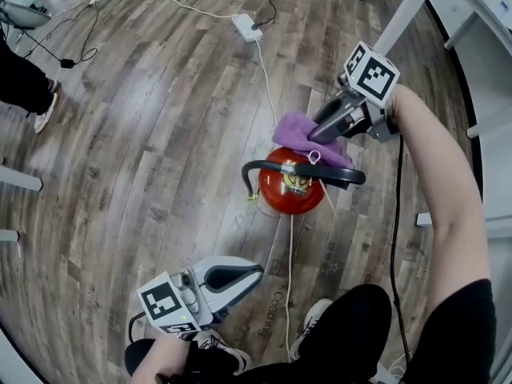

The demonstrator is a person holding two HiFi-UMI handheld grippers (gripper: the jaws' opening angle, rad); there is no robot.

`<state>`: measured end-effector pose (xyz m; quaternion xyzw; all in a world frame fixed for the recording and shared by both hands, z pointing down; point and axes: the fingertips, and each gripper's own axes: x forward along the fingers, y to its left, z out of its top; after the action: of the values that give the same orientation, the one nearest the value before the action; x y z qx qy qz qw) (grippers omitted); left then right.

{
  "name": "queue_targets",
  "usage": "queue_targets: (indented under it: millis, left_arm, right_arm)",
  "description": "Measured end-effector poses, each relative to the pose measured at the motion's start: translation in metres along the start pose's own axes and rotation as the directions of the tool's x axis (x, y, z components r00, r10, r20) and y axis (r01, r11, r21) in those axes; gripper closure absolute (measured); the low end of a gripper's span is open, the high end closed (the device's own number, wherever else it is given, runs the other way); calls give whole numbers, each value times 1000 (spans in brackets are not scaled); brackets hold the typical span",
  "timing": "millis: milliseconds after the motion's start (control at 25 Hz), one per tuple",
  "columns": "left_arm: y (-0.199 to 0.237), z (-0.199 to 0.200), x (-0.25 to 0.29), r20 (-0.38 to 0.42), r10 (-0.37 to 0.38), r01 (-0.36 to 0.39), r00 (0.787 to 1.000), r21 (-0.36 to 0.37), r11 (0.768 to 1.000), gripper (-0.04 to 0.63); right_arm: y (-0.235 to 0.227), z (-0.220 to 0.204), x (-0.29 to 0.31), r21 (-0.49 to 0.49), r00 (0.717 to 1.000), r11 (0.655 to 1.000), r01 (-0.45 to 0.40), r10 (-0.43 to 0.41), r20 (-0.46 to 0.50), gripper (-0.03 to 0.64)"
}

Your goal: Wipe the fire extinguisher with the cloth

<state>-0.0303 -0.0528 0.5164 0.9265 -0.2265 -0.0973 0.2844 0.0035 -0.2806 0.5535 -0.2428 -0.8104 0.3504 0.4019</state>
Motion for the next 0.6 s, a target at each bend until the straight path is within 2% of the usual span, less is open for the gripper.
queue_targets:
  millis: [80,160,280,400,480,600]
  left_arm:
    - [2,3,-1,8,34,-34,999,-2,999,600]
    - [4,5,-2,22,59,-59,998,-14,998,600]
    - [7,5,-5,32,90,-88,995,-49,995,600]
    - [10,-6,-8,9,120,-119,993,-66,991,600]
    - [9,-15,-6,-12,130,-131,991,-77,988,600]
    - [7,-19,2,-16,128,-129,992,-80,988,600]
  right_arm:
    - [-9,-2,2,29,997,997,-67,66,48,552]
    - [-20,-2,1,45,983,991,-128,120,137,552]
    - [-48,-20,7,93,964,981,-172,149,220,554]
    - [-74,-47,28,137,941,965,-224,178,287,555]
    - [-92,-63,44,147,925,962,-232,171,340,555]
    - [-132,-96,74,210,942,967,-146,71,328,555]
